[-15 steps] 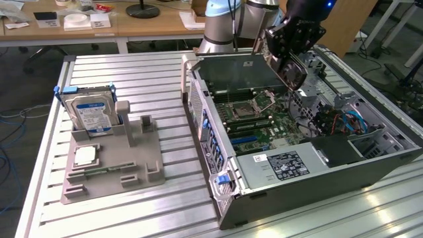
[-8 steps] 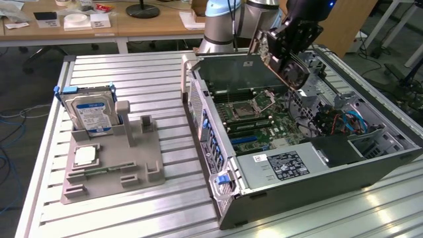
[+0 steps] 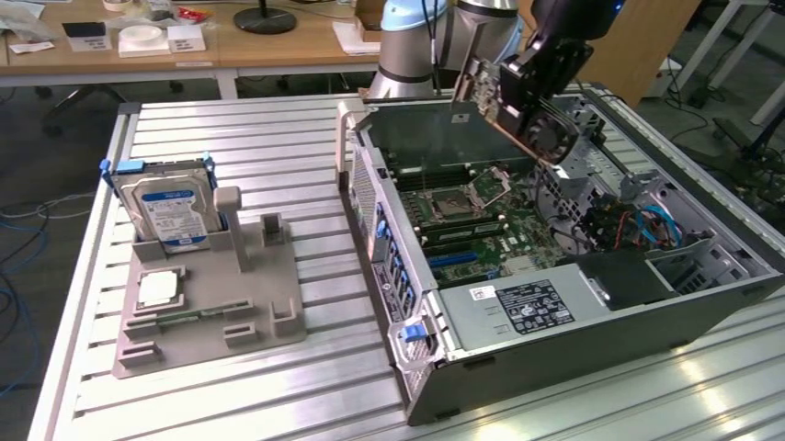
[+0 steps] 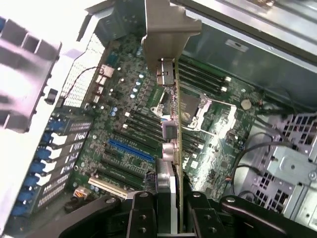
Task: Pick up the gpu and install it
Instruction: 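Insert the gpu into the slot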
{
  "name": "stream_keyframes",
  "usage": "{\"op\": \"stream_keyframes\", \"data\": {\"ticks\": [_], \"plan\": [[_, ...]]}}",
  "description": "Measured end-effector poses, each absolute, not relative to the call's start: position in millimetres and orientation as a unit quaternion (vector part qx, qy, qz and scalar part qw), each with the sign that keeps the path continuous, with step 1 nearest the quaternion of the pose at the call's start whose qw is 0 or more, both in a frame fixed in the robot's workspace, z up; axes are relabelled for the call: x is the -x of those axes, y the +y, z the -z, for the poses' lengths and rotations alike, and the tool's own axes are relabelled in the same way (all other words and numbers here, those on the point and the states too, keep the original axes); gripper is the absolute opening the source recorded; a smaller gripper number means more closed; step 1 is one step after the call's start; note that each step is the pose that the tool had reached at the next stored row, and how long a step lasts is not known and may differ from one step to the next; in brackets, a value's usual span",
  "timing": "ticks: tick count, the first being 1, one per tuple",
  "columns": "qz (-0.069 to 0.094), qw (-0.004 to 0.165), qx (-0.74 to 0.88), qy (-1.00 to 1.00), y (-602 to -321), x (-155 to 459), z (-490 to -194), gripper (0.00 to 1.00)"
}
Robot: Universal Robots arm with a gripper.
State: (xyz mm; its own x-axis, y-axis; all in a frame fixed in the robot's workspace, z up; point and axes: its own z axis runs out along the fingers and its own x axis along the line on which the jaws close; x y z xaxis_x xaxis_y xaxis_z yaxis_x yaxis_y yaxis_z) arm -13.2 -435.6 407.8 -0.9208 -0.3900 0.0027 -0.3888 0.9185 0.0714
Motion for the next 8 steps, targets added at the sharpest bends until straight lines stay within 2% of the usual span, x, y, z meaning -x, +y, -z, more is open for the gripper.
{"op": "stream_keyframes", "data": {"ticks": [8], "plan": [[0.034, 0.011, -0.268, -0.963, -435.6, 13.2, -407.7, 0.28]]}}
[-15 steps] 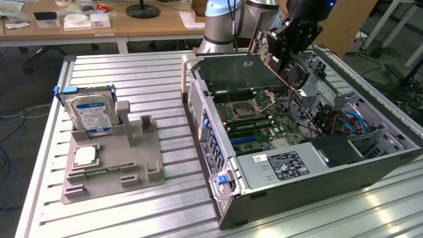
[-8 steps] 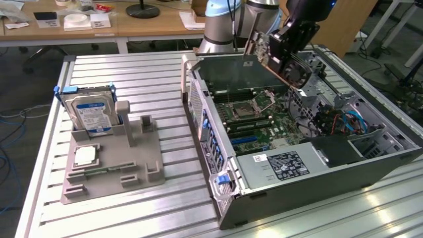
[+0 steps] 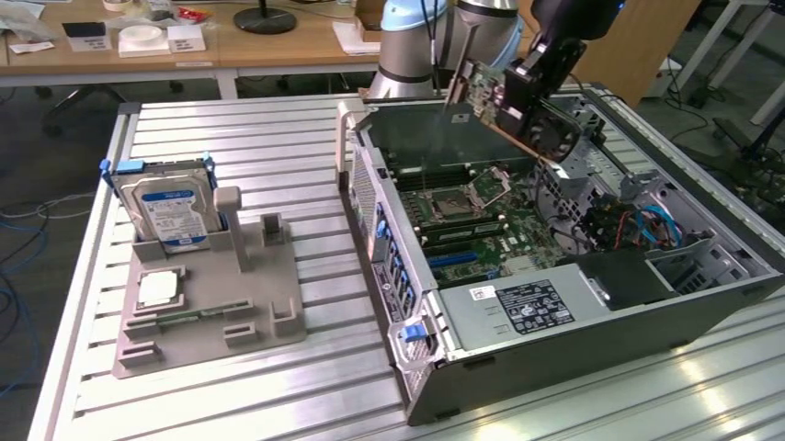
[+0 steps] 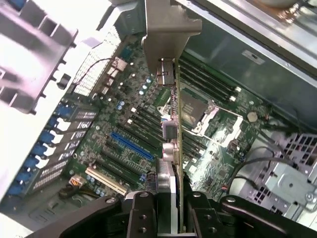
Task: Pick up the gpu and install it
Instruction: 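Insert the gpu into the slot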
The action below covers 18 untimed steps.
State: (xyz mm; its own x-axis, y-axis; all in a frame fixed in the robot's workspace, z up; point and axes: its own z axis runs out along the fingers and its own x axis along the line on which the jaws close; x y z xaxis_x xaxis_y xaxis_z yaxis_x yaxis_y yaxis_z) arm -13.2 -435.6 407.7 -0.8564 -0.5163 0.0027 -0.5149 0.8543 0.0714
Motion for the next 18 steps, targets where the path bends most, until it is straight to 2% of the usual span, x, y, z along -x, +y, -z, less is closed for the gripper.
{"op": "stream_keyframes", "data": {"ticks": [18], "plan": [[0.032, 0.016, -0.420, -0.907, -435.6, 13.2, -407.5, 0.28]]}}
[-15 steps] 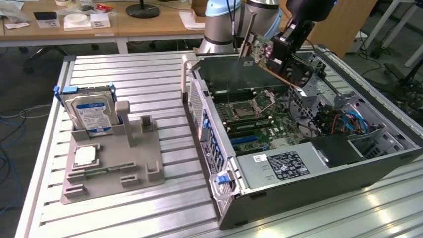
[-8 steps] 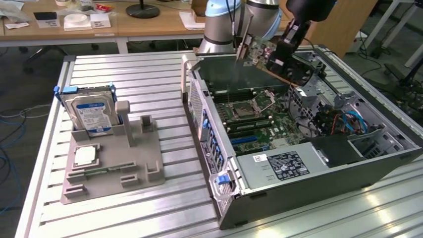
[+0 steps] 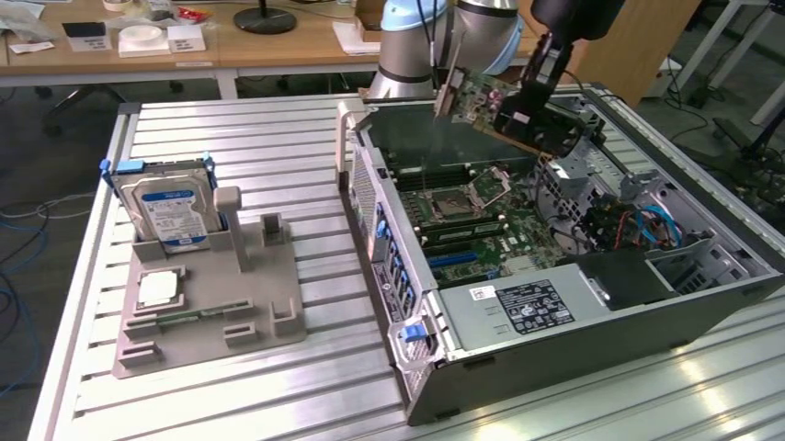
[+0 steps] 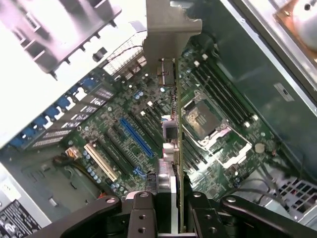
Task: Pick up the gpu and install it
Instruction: 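Insert the gpu into the slot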
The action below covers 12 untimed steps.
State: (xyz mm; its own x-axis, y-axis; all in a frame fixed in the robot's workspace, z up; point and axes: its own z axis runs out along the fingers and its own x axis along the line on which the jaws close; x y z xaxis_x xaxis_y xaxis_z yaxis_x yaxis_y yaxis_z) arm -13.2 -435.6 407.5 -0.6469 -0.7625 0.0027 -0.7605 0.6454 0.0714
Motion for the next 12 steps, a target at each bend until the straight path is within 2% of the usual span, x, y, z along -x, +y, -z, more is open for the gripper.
{"op": "stream_keyframes", "data": {"ticks": [8, 12], "plan": [[0.030, 0.018, -0.483, -0.875, -435.6, 13.1, -406.1, 0.28], [0.024, 0.007, -0.498, -0.867, -435.6, 13.1, -405.0, 0.28]]}}
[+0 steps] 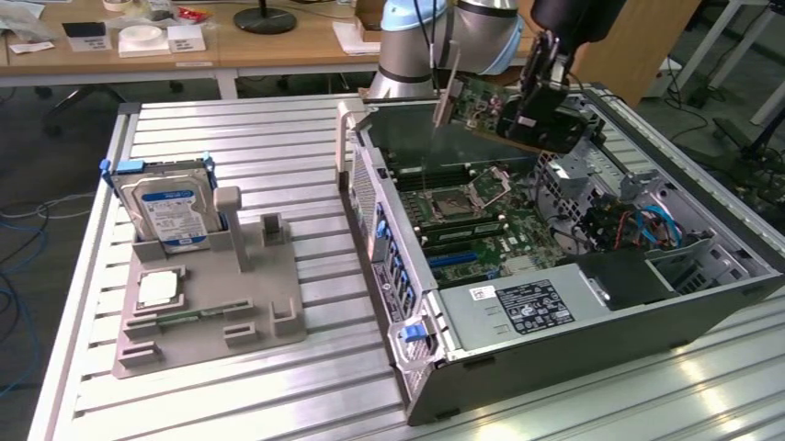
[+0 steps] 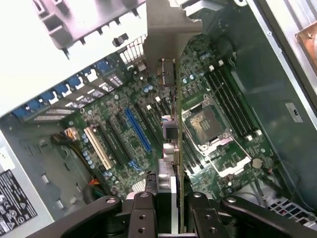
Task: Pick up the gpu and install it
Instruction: 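Insert the gpu into the slot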
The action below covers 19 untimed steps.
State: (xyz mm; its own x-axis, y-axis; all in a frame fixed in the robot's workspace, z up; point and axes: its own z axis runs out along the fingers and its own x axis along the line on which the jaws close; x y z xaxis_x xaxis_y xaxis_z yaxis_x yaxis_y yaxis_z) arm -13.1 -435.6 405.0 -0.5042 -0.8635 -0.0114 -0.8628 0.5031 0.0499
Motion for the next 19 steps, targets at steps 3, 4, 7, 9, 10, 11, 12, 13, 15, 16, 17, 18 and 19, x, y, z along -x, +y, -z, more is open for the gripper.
{"op": "stream_keyframes", "data": {"ticks": [3, 4, 7, 9, 10, 11, 12, 13, 15, 16, 17, 18, 19], "plan": [[0.022, 0.003, -0.514, -0.857, -435.5, 13.0, -402.9, 0.28], [0.022, 0.004, -0.522, -0.853, -435.6, 13.0, -402.0, 0.28], [0.022, 0.004, -0.545, -0.838, -435.6, 13.2, -399.5, 0.28], [0.022, 0.005, -0.560, -0.828, -435.6, 13.1, -397.6, 0.28], [0.022, 0.005, -0.567, -0.823, -435.6, 13.1, -396.6, 0.28], [0.022, 0.005, -0.575, -0.818, -435.6, 13.1, -395.6, 0.28], [0.022, 0.005, -0.582, -0.813, -435.6, 13.1, -394.5, 0.28], [0.022, 0.005, -0.590, -0.807, -435.6, 13.1, -393.2, 0.28], [0.021, 0.006, -0.605, -0.796, -435.6, 13.1, -390.3, 0.28], [0.021, 0.006, -0.612, -0.791, -435.6, 13.1, -388.7, 0.28], [0.021, 0.006, -0.618, -0.786, -435.6, 13.1, -387.0, 0.28], [0.021, 0.006, -0.624, -0.781, -435.6, 13.1, -385.4, 0.28], [0.021, 0.006, -0.630, -0.777, -435.6, 13.1, -383.5, 0.28]]}}
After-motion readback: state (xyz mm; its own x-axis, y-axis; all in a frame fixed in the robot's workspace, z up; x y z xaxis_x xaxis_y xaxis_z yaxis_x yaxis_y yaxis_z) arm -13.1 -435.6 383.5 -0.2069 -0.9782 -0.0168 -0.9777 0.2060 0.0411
